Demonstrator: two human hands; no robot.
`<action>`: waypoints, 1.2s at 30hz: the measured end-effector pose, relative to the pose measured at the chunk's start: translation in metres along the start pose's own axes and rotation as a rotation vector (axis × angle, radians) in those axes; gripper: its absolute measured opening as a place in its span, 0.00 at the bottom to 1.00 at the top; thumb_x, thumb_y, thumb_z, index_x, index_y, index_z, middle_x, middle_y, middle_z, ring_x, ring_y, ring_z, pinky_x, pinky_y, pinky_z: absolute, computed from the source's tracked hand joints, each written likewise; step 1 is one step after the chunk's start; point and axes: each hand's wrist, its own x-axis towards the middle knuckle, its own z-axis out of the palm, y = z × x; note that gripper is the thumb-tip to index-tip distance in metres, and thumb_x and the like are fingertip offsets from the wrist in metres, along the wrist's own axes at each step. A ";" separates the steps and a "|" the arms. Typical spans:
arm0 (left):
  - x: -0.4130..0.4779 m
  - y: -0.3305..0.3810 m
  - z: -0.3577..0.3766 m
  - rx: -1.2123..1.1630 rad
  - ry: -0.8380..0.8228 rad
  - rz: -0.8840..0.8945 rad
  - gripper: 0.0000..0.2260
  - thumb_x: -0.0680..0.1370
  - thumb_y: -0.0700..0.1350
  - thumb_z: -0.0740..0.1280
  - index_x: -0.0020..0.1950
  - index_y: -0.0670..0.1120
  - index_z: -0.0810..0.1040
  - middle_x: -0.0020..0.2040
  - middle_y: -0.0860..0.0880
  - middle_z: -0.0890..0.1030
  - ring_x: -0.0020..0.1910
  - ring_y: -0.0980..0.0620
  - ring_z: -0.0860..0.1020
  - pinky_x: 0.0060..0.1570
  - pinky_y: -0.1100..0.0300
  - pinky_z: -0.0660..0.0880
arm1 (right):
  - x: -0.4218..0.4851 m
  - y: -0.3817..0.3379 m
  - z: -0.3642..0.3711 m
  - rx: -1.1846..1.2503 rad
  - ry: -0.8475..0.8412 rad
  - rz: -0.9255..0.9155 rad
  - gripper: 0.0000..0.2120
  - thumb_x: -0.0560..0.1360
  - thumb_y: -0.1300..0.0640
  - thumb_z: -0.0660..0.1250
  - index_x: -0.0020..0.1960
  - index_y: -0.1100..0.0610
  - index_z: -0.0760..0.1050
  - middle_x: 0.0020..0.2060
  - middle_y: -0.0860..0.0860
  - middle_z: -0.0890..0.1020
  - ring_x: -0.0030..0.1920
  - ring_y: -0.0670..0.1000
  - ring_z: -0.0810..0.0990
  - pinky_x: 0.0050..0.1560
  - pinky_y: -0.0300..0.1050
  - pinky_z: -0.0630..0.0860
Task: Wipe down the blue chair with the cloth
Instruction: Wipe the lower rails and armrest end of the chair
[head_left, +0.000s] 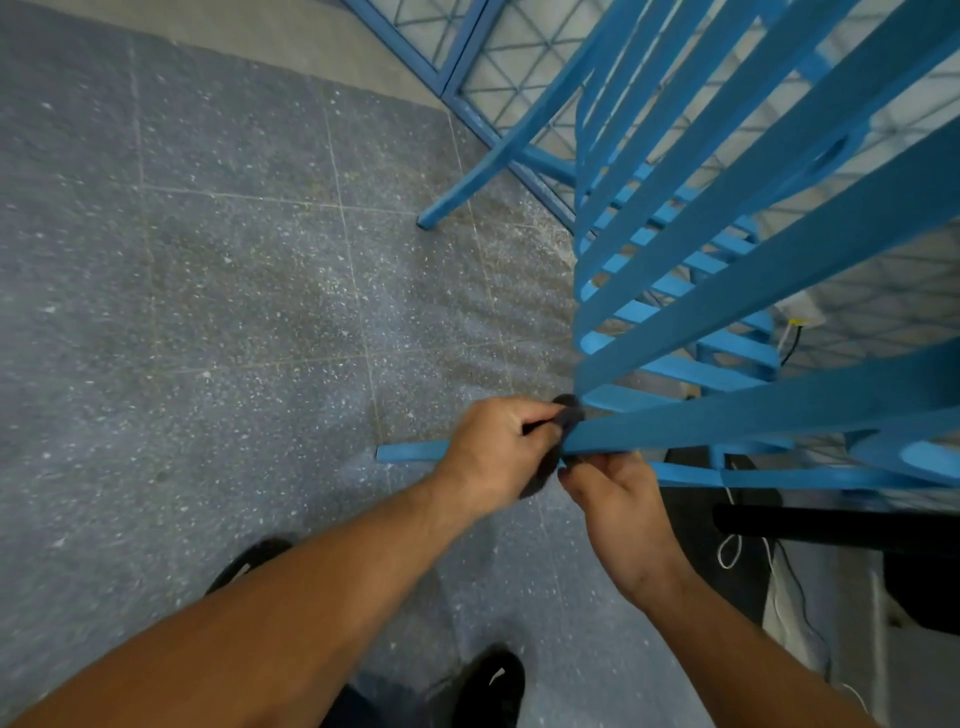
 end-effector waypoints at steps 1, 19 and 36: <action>-0.002 0.016 0.001 -0.011 -0.032 0.065 0.09 0.78 0.44 0.68 0.56 0.52 0.84 0.48 0.56 0.85 0.46 0.61 0.82 0.48 0.63 0.78 | 0.000 -0.003 0.000 0.000 0.001 -0.007 0.10 0.72 0.71 0.60 0.40 0.60 0.76 0.30 0.49 0.77 0.34 0.43 0.74 0.37 0.40 0.73; -0.014 0.109 0.013 0.019 -0.082 0.480 0.10 0.78 0.41 0.69 0.58 0.46 0.83 0.51 0.51 0.84 0.50 0.58 0.81 0.52 0.59 0.78 | -0.011 -0.014 -0.005 -0.229 -0.021 -0.079 0.10 0.77 0.68 0.63 0.57 0.63 0.78 0.50 0.54 0.83 0.56 0.49 0.80 0.50 0.31 0.73; 0.028 -0.091 -0.027 0.295 -0.036 -0.119 0.10 0.80 0.44 0.66 0.57 0.53 0.84 0.46 0.55 0.83 0.45 0.54 0.82 0.40 0.71 0.72 | -0.003 -0.006 -0.007 -0.059 -0.074 0.046 0.10 0.69 0.61 0.62 0.48 0.59 0.79 0.39 0.63 0.74 0.41 0.52 0.70 0.42 0.50 0.67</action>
